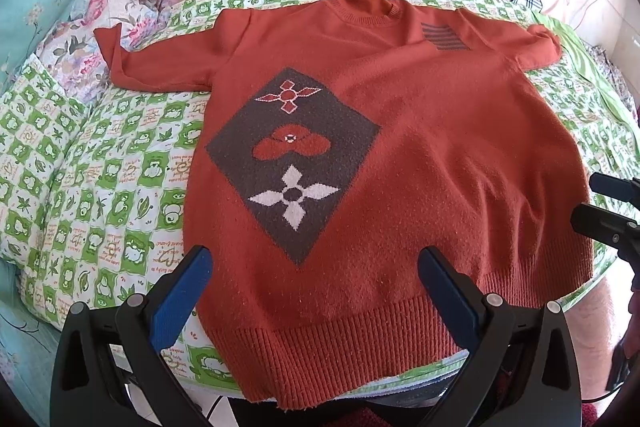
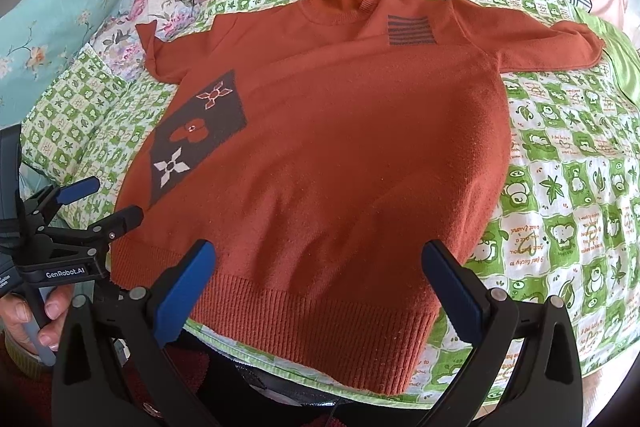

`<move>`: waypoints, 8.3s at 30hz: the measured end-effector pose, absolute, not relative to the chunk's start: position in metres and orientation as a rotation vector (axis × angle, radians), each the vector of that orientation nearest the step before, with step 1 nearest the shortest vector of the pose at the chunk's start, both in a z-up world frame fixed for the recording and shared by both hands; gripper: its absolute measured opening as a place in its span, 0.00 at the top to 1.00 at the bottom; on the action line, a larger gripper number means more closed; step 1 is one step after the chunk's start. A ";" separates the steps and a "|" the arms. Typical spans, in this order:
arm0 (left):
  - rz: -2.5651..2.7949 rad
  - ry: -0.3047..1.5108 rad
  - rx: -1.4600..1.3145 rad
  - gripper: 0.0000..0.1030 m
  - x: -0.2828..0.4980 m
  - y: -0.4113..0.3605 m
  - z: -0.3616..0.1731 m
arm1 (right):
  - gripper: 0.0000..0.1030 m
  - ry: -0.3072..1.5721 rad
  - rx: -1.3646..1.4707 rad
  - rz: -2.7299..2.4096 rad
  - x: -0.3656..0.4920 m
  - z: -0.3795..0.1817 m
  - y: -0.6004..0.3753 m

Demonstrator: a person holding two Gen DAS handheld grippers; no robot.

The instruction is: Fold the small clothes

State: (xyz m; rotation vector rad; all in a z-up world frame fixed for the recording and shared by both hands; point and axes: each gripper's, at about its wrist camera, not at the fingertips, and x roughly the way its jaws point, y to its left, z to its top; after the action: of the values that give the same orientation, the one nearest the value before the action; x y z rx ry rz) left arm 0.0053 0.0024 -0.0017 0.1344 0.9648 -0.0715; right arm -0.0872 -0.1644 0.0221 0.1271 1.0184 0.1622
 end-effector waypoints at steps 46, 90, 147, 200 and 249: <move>-0.104 0.919 0.186 0.00 0.029 -0.005 -0.001 | 0.00 0.996 0.216 0.204 -0.064 0.023 -0.189; -0.106 1.100 0.115 0.00 0.190 -0.049 -0.049 | 0.91 0.645 0.561 -0.374 0.195 0.032 -0.643; -0.365 1.033 -0.339 0.63 0.287 0.075 -0.057 | 0.44 0.753 0.679 0.258 0.094 0.033 -0.272; -0.032 0.835 -0.111 0.83 0.278 0.163 -0.020 | 0.54 0.888 0.461 0.180 0.104 0.015 -0.262; -0.303 0.680 -0.046 0.95 0.263 -0.015 0.024 | 0.51 0.918 0.594 0.214 0.064 0.008 -0.268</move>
State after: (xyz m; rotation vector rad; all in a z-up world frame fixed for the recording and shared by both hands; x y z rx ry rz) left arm 0.2626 -0.0148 0.0243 -0.0463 0.6800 -0.3035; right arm 0.0642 -0.2682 0.0081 0.5944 0.9180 0.2141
